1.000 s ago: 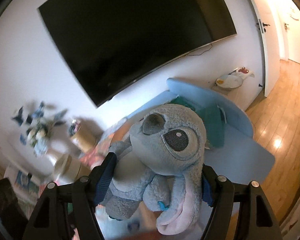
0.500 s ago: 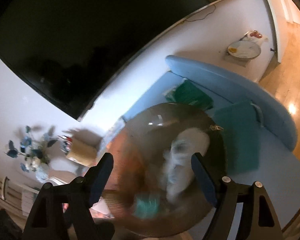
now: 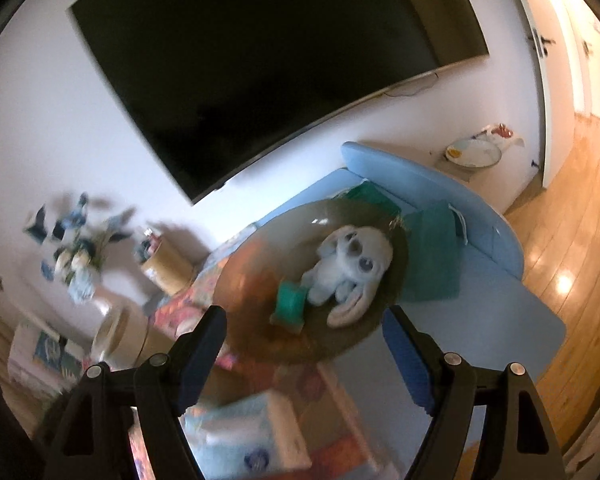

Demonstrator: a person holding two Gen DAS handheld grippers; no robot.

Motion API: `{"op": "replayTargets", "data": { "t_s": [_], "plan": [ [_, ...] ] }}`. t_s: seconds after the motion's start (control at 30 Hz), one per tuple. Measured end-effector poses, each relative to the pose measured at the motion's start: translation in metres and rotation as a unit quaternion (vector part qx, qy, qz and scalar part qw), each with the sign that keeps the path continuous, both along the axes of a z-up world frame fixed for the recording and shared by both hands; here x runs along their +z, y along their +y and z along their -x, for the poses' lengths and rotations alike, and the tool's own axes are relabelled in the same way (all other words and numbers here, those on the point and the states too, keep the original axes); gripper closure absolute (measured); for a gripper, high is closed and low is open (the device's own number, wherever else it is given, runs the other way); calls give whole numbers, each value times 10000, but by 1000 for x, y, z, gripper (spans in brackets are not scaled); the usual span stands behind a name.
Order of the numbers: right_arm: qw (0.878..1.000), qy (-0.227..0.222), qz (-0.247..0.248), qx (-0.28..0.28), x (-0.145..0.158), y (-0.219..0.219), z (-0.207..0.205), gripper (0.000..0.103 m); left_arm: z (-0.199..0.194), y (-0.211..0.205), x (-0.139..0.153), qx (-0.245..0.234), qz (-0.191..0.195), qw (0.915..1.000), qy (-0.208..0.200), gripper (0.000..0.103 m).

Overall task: Organize soft objects
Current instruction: 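Open both tools to drop the teal item and plush into the basket, then move both tools back over the bed toward the remaining items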

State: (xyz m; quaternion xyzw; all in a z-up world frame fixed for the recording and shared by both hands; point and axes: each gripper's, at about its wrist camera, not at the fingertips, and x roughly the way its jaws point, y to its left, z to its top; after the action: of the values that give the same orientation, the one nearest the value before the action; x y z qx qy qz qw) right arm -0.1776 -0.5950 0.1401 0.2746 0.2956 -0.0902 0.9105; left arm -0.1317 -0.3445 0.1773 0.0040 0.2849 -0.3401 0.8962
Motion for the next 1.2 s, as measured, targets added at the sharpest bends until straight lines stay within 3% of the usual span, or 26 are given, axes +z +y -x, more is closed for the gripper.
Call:
{"op": "replayTargets", "data": {
  "t_s": [0.1,0.23,0.37,0.5,0.6,0.7,0.87,1.0,1.2],
  "plan": [
    [9993,-81,241,286,2,29,18,24,9,59,-10,215,92,9996,180,18],
    [9914,-150,593,1153,6,83,24,24,10,141,-35,966,78,9938,536,18],
    [9709,-370,887,2193,13,156,14,24,6,233,-63,1906,227,9761,1023,18],
    [9455,-313,1144,3033,5,239,-13,21,5,302,-74,2582,107,9610,989,18],
    [9340,-42,1218,3358,-20,295,-42,21,1,345,-83,2965,-33,9503,945,18],
    [9288,232,1215,3492,-54,341,-73,21,-13,383,-103,3306,92,9369,1134,18],
    [9290,303,1218,3481,-105,384,-107,21,-37,407,-147,3631,15,9226,1302,19],
    [9324,292,1049,3446,-117,392,-117,21,-45,407,-165,3529,-84,9231,1523,20],
    [9344,505,1113,3347,-127,394,-127,21,-52,404,-157,3332,-99,9294,1583,20]
  ]
}}
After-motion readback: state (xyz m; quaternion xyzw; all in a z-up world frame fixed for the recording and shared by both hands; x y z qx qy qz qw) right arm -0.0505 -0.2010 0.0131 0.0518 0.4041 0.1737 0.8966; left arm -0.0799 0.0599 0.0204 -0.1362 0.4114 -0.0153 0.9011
